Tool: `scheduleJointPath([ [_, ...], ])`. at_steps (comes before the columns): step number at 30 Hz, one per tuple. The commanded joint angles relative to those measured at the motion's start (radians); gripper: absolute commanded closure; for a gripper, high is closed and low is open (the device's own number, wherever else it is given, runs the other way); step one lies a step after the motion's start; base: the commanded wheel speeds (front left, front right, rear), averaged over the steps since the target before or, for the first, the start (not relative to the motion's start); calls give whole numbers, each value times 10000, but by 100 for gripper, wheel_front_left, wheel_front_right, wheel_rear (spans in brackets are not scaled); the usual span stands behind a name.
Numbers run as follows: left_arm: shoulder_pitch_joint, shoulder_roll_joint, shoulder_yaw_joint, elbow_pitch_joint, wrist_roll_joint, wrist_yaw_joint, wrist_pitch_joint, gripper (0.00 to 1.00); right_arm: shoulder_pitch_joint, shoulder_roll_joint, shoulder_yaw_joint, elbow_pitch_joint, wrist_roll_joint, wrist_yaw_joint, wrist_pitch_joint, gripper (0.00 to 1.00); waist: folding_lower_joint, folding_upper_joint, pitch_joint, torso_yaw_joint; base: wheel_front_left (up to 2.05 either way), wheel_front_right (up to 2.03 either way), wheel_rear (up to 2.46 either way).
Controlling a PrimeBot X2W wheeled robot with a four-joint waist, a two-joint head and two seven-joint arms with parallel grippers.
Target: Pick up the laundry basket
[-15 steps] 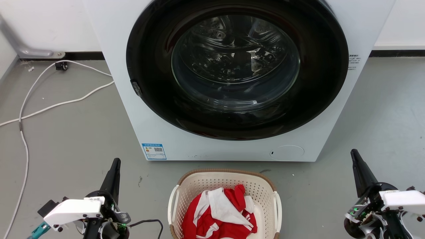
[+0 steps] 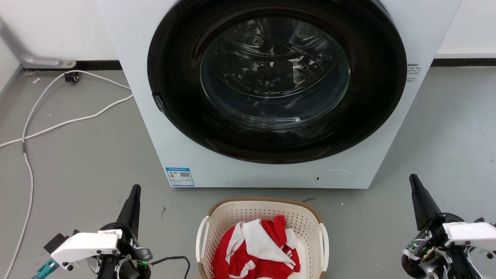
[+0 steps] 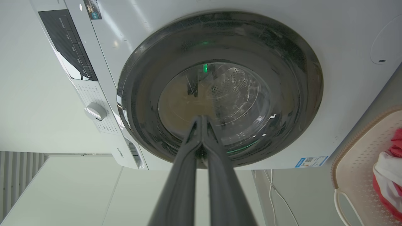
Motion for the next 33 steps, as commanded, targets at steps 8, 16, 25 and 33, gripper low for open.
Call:
scheduleJointPath([
  [8,-106,-20,39,12,69,-15,52,100,-103,41,-25,12,-37,0,41,100,-1,0,0,0,0,0,0],
  [16,-107,-25,46,12,77,-15,39,100,-103,47,-32,13,-40,0,46,100,-1,0,0,0,0,0,0],
  [25,262,-82,-6,297,7,2,21,0,271,50,11,293,-17,0,14,0,0,0,0,0,0,0,0],
  [33,425,-79,-16,-75,300,2,-388,0,325,51,274,55,-299,1,-396,0,0,0,9,-13,0,0,0],
])
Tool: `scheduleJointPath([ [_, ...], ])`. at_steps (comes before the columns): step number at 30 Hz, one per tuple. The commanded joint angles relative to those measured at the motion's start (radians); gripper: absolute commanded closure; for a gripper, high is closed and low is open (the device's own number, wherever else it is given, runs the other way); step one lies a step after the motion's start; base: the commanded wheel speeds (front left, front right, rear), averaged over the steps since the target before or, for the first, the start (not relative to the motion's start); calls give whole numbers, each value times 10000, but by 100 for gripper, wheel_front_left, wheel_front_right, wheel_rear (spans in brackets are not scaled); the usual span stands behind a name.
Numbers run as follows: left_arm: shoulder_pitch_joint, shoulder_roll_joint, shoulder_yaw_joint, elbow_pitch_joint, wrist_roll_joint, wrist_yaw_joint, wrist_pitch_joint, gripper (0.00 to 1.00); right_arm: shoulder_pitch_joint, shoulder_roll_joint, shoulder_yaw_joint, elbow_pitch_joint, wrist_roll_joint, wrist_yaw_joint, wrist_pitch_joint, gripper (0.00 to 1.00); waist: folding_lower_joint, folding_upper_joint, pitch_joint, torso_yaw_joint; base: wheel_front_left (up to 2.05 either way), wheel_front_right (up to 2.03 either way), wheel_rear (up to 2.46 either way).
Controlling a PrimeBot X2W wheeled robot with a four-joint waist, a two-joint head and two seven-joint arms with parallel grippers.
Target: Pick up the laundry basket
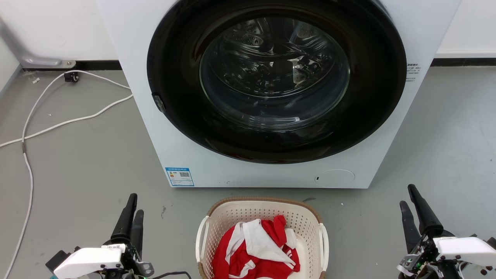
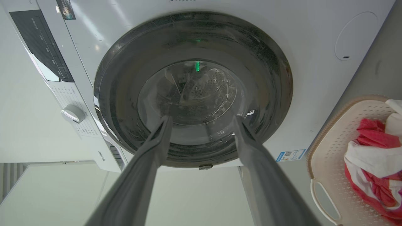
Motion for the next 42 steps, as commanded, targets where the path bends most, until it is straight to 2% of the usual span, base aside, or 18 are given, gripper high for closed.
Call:
scheduleJointPath([
  [1,-73,33,4,-252,85,-2,-84,0,-173,-27,55,-234,-94,14,-77,0,0,0,1,-2,0,0,0],
  [10,43,37,262,-365,877,-2,-498,0,-185,-26,27,-322,-976,15,-492,0,0,0,7,-21,0,0,0],
  [18,65,40,590,-591,2222,8,-830,0,-272,-24,-138,-626,-2646,16,-827,0,0,0,11,-45,0,0,0],
  [29,245,45,490,-1797,4655,99,-1243,0,-332,-23,-205,-1428,-5625,17,-1238,0,0,0,39,-73,0,0,0],
  [34,373,47,394,-2322,5953,314,-1418,0,-328,-23,-110,-1885,-7012,17,-1411,0,0,0,68,-95,0,0,0],
  [42,472,48,-246,-2927,8180,559,-1681,0,-178,-21,108,-2363,-9284,18,-1673,0,0,0,108,-118,0,0,0],
])
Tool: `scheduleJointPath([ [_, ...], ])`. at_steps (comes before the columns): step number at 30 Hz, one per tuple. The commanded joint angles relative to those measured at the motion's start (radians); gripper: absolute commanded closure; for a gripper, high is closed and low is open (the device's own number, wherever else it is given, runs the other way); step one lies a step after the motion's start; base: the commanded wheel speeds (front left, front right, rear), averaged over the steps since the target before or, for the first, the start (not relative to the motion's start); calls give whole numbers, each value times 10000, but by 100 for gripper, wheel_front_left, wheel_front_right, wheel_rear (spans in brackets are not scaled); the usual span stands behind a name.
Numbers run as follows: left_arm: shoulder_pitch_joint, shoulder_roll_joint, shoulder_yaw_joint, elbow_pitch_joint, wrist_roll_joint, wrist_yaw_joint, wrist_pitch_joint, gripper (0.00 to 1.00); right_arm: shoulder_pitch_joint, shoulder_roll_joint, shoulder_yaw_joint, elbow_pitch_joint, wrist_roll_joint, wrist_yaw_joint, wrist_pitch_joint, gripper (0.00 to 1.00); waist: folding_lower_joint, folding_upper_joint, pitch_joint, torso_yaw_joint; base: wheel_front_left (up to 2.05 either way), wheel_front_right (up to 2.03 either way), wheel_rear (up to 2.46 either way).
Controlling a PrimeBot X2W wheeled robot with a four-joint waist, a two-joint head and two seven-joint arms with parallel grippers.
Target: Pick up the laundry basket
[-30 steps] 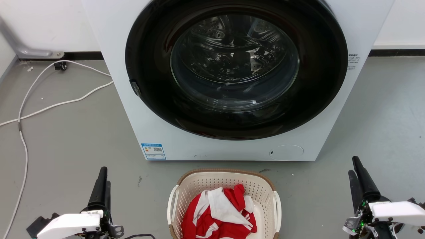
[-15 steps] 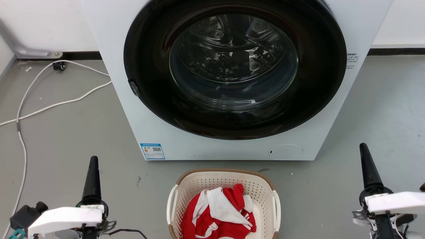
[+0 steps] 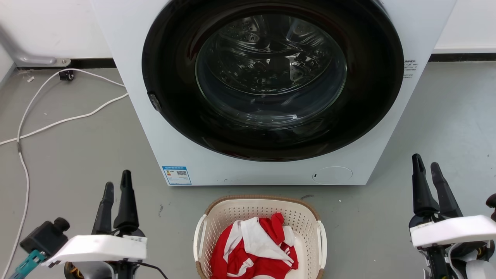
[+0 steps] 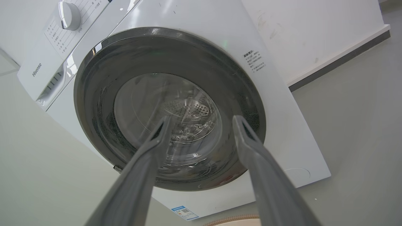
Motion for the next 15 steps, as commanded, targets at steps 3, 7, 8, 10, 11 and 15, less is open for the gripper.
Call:
scheduleJointPath([
  [3,40,39,-349,-500,1299,78,-204,0,-65,-26,38,-280,-1196,18,-181,0,0,0,17,-5,0,0,0],
  [7,69,174,-712,-639,2196,230,-321,0,-22,-25,91,-357,-1864,19,-301,0,0,0,30,-12,0,0,0],
  [8,68,241,-826,-683,2399,294,-355,0,-16,-25,109,-381,-2027,19,-323,0,0,0,33,-14,0,0,0],
  [10,86,373,-1073,-757,2757,484,-408,0,-3,-25,139,-433,-2322,19,-385,0,0,0,36,-20,0,0,0],
  [11,102,438,-1192,-782,2898,572,-439,0,8,-25,151,-451,-2476,19,-409,0,0,0,37,-24,0,0,0],
  [15,120,666,-1560,-834,3296,852,-525,0,35,-24,158,-479,-2905,19,-500,0,0,0,36,-35,0,0,0],
])
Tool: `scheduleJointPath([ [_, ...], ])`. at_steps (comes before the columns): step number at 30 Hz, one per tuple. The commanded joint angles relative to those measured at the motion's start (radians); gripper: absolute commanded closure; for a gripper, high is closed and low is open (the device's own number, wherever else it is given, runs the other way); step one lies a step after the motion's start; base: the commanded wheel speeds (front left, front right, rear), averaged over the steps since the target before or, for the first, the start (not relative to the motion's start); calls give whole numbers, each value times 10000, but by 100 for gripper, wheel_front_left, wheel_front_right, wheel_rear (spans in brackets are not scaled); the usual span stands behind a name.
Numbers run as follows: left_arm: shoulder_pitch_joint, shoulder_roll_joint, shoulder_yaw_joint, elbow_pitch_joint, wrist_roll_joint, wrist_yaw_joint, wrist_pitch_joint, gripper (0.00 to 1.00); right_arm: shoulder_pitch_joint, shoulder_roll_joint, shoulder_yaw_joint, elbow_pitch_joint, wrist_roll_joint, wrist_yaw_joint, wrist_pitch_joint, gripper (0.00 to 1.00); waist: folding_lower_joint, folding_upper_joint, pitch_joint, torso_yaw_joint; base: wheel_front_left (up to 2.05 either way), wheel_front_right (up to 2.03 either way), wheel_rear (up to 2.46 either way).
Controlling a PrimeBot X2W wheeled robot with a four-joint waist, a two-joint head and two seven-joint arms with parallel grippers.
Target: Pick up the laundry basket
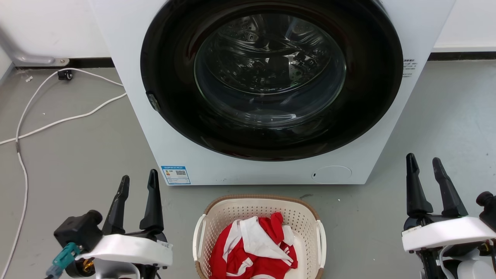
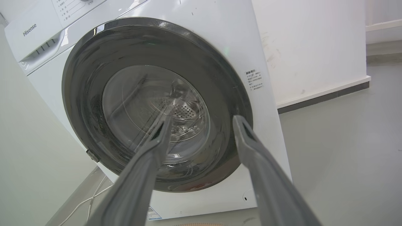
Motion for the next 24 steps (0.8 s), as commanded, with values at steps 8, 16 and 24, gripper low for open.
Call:
scheduleJointPath([
  [8,-66,625,-959,-193,974,822,-294,0,28,-21,99,-94,-1334,20,-292,0,0,0,5,-19,0,0,0],
  [16,-154,985,-1522,-127,1723,1209,-492,0,26,-20,133,-45,-2332,21,-491,0,0,0,44,-33,0,0,0],
  [24,-238,1306,-2094,-336,2477,1682,-682,0,16,-17,210,-204,-3157,20,-672,0,0,0,123,-42,0,0,0],
])
